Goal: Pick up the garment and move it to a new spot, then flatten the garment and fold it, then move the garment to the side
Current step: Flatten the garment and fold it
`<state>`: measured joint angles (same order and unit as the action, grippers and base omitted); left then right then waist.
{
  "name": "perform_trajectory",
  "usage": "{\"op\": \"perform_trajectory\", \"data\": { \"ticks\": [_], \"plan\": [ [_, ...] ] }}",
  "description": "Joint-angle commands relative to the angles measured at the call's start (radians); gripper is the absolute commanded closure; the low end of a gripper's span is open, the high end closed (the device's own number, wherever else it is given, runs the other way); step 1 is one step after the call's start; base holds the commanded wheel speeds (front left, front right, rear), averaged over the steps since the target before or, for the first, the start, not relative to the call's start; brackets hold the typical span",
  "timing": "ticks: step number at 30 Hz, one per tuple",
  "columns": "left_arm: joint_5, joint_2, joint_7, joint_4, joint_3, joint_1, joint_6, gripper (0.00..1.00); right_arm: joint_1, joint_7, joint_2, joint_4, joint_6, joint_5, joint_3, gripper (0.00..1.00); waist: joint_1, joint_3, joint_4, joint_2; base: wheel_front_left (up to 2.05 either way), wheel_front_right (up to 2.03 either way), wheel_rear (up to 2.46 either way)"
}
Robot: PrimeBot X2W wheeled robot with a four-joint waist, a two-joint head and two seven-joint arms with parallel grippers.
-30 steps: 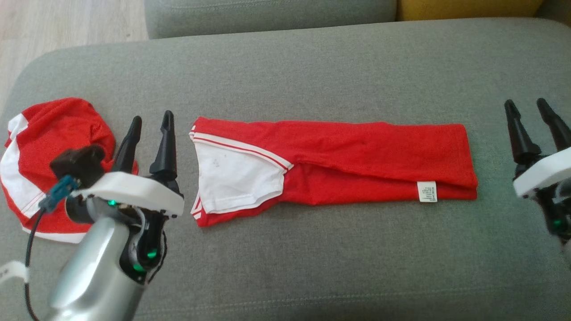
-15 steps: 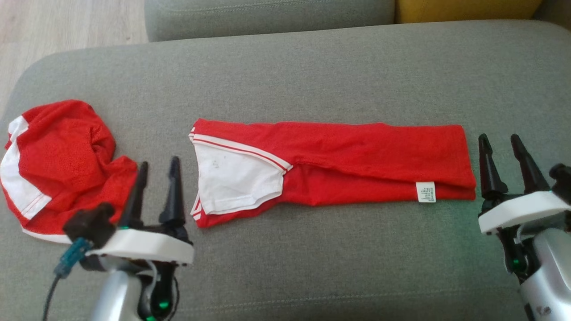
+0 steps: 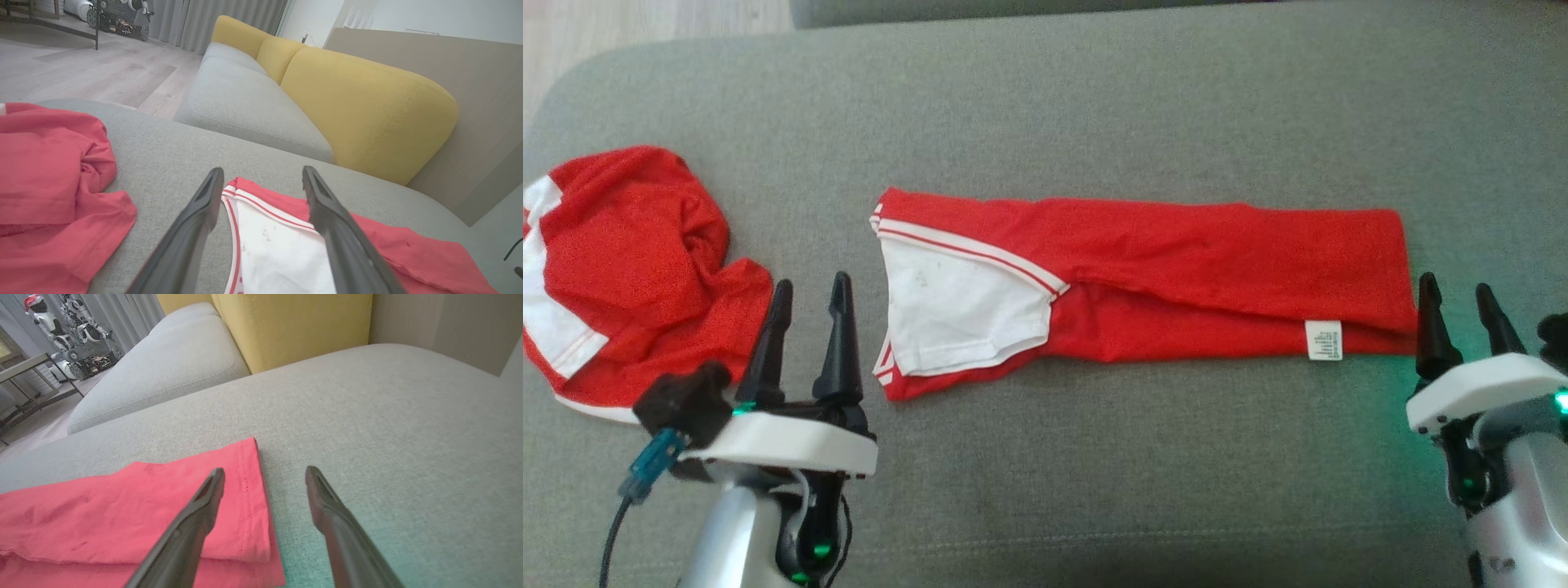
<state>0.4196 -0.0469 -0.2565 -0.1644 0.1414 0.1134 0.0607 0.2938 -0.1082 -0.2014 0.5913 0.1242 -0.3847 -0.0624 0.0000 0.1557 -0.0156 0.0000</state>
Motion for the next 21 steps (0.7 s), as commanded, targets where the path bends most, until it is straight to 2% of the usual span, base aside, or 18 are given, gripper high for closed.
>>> {"op": "perform_trajectory", "data": {
  "ticks": [1,12,15,16,17,18,21],
  "plan": [
    [0.005,-0.004,-0.005,0.037,-0.025,0.052,-0.003,0.0,0.051,0.006,0.0,-0.02,0.007,0.012,0.009,0.0,0.0,0.021,0.006,0.0,0.0,0.0,0.0],
    [0.007,-0.003,-0.005,0.037,-0.002,0.084,-0.006,0.0,0.16,0.114,0.048,0.188,0.007,0.073,-0.088,0.0,0.0,0.077,0.031,0.0,0.0,0.0,0.0],
    [0.01,-0.003,-0.005,0.037,-0.003,0.089,-0.008,0.0,0.178,0.14,0.059,0.229,0.007,0.071,-0.087,0.0,0.0,0.083,0.034,0.0,0.0,0.0,0.0],
    [0.01,-0.003,-0.005,0.037,-0.003,0.09,-0.008,0.0,0.182,0.15,0.065,0.236,0.007,0.057,-0.083,0.04,0.0,0.083,0.035,0.0,0.0,0.0,0.0],
    [0.01,-0.003,-0.005,0.036,-0.002,0.09,-0.009,0.0,0.185,0.157,0.067,0.24,0.007,0.045,-0.075,0.71,0.0,0.083,0.036,0.0,0.0,0.0,0.0],
    [0.01,-0.003,-0.005,0.035,-0.001,0.09,-0.009,0.0,0.186,0.16,0.065,0.242,0.007,0.036,-0.067,1.0,0.0,0.082,0.036,0.0,0.0,0.0,0.0],
    [0.01,-0.003,-0.005,0.031,0.003,0.089,-0.009,0.0,0.182,0.163,0.055,0.245,0.007,0.014,-0.045,1.0,0.0,0.077,0.035,0.0,0.0,0.0,0.0]
  ]
}}
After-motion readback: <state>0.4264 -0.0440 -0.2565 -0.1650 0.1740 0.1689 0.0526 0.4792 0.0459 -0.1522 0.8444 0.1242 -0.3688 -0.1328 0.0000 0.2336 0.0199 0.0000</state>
